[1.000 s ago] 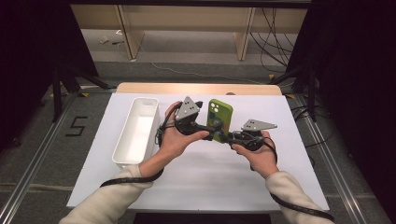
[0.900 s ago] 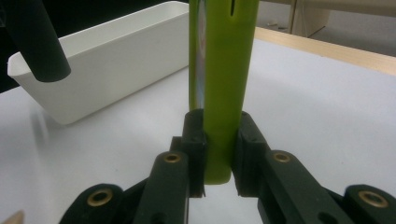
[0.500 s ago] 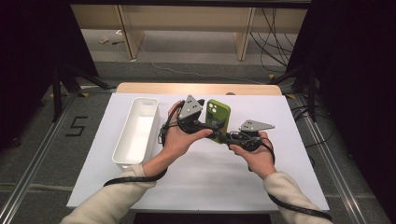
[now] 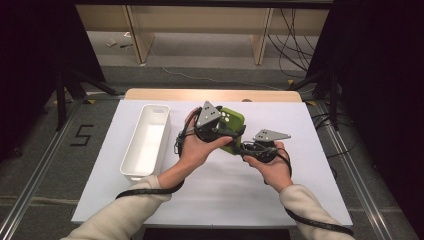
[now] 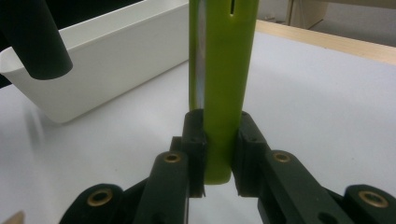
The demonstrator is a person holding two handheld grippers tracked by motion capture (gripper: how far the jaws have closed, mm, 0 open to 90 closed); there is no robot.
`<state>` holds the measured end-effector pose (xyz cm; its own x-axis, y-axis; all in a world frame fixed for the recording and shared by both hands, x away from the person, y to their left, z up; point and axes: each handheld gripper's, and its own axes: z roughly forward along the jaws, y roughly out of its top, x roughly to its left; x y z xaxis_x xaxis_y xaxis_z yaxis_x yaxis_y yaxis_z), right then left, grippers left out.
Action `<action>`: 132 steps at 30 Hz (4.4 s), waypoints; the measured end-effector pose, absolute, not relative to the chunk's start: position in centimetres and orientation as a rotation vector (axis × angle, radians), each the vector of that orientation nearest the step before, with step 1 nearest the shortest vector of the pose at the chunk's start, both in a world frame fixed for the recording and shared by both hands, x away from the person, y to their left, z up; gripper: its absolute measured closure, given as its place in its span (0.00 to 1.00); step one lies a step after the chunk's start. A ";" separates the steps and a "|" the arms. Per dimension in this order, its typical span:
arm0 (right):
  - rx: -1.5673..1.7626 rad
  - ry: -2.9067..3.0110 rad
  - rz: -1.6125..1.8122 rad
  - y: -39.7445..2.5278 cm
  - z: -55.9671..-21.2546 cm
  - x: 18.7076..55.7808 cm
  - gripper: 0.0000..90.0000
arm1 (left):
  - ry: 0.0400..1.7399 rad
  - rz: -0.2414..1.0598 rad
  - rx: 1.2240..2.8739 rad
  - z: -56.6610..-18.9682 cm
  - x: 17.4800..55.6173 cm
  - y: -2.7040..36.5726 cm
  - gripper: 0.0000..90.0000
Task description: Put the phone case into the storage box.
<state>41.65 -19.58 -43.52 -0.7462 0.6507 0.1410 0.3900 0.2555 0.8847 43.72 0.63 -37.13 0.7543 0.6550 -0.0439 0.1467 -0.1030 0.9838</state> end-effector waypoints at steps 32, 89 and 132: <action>0.946 2.256 1.460 -19.4 -43.6 41.6 0.87 | 0.669 0.479 1.628 -37.4 44.0 0.4 0.17; 0.833 2.118 1.523 -24.7 -43.0 39.6 0.19 | 0.710 0.534 1.628 -36.3 44.0 5.4 0.18; 0.870 2.046 1.520 -27.4 -43.1 38.1 0.18 | 0.762 0.590 1.601 -35.4 44.3 8.3 0.18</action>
